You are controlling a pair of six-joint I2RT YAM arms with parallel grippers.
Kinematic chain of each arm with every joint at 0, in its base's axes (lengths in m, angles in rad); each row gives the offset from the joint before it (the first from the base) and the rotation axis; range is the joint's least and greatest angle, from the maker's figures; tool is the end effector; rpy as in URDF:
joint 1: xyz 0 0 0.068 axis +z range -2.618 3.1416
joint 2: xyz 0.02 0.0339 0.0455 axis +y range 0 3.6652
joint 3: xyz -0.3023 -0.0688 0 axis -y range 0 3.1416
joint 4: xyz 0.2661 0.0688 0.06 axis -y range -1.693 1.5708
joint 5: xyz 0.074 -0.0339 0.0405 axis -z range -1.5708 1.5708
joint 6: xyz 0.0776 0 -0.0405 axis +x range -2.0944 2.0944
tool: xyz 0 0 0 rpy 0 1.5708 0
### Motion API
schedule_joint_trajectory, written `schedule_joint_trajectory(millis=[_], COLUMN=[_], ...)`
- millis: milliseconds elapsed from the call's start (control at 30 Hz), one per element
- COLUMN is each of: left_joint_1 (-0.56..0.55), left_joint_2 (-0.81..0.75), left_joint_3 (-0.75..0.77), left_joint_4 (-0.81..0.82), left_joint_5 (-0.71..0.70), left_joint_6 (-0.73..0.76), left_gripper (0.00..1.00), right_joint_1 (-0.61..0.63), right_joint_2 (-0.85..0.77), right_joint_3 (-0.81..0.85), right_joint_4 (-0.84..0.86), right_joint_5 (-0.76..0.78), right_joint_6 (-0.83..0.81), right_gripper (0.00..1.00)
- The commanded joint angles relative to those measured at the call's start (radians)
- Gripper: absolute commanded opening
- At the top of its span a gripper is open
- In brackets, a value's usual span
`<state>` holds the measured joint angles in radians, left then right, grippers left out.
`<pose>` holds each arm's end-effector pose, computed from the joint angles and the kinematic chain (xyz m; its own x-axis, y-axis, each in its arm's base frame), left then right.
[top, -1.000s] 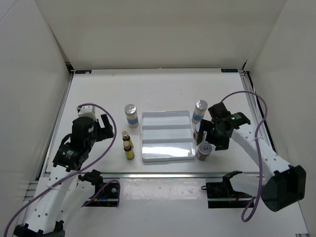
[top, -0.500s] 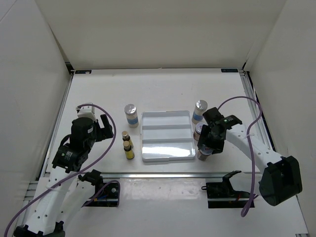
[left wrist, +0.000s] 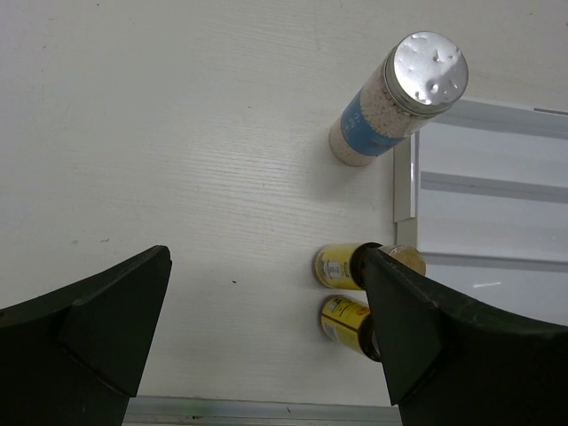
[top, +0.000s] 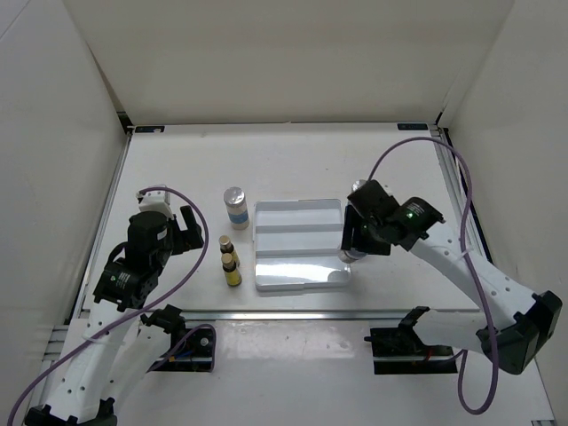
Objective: Organize the condiment bottles
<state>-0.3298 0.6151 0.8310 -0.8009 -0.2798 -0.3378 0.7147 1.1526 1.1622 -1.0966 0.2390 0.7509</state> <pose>0.1432 -0.0264 0.3215 -0.5239 -0.1573 -0.8371 -0.0850 0.9875 -0.1324 0.1874 0.1383 0.3201 -0.8665 0.1258 -0.4830 0.0515 0.9851 0.1642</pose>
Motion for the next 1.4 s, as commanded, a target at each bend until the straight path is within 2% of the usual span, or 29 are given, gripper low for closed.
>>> schedule_joint_trajectory(millis=[0,233,433,467,533,633,667,700,767,900,933,967,1100,1267,1367], left_joint_1=[-0.003,-0.003,-0.003,-0.003,-0.003,-0.003,-0.003,-0.003,-0.003,-0.003,-0.003,-0.003,-0.003,-0.003,-0.003], left_joint_2=[-0.008,-0.017,-0.017,-0.017,-0.017,-0.017,-0.017,-0.017,-0.017,-0.017,-0.017,-0.017,-0.017,-0.017,-0.017], left_joint_3=[0.011,0.011,0.011,0.011,0.011,0.011,0.011,0.011,0.011,0.011,0.011,0.011,0.011,0.011,0.011], left_joint_4=[0.003,0.003,0.003,0.003,0.003,0.003,0.003,0.003,0.003,0.003,0.003,0.003,0.003,0.003,0.003], left_joint_5=[0.005,0.005,0.014,0.014,0.014,0.014,0.014,0.014,0.014,0.024,0.024,0.024,0.033,0.033,0.042], left_joint_6=[0.008,0.008,0.008,0.008,0.008,0.008,0.008,0.008,0.008,0.008,0.008,0.008,0.008,0.017,0.017], left_gripper=[1.0,1.0,1.0,1.0,1.0,1.0,1.0,1.0,1.0,1.0,1.0,1.0,1.0,1.0,1.0], right_joint_1=[0.038,0.127,0.152,0.152,0.152,0.161,0.161,0.161,0.161,0.161,0.161,0.161,0.063,-0.159,-0.224], right_joint_2=[0.065,0.238,0.34,0.34,0.354,0.354,0.345,0.345,0.319,0.254,0.237,0.219,0.139,0.157,0.2], right_joint_3=[0.037,0.019,0.008,0.008,-0.002,-0.002,-0.002,-0.002,0.03,0.131,0.149,0.169,0.231,0.176,0.142], right_joint_4=[0.036,0.139,0.182,0.182,0.192,0.192,0.192,0.172,0.126,-0.003,-0.02,-0.038,-0.098,-0.053,-0.013], right_joint_5=[0.014,0.014,0.046,0.046,0.046,0.037,0.037,0.037,0.046,0.12,0.14,0.157,0.191,0.057,0.025], right_joint_6=[0.033,0.065,0.077,0.077,0.077,0.087,0.087,0.087,0.087,0.096,0.096,0.081,0.004,-0.158,-0.196], right_gripper=[0.04,0.03,0.05,0.1,0.33,0.44,0.6,0.68,0.81,0.95,0.95,1.0,1.0,1.0,1.0])
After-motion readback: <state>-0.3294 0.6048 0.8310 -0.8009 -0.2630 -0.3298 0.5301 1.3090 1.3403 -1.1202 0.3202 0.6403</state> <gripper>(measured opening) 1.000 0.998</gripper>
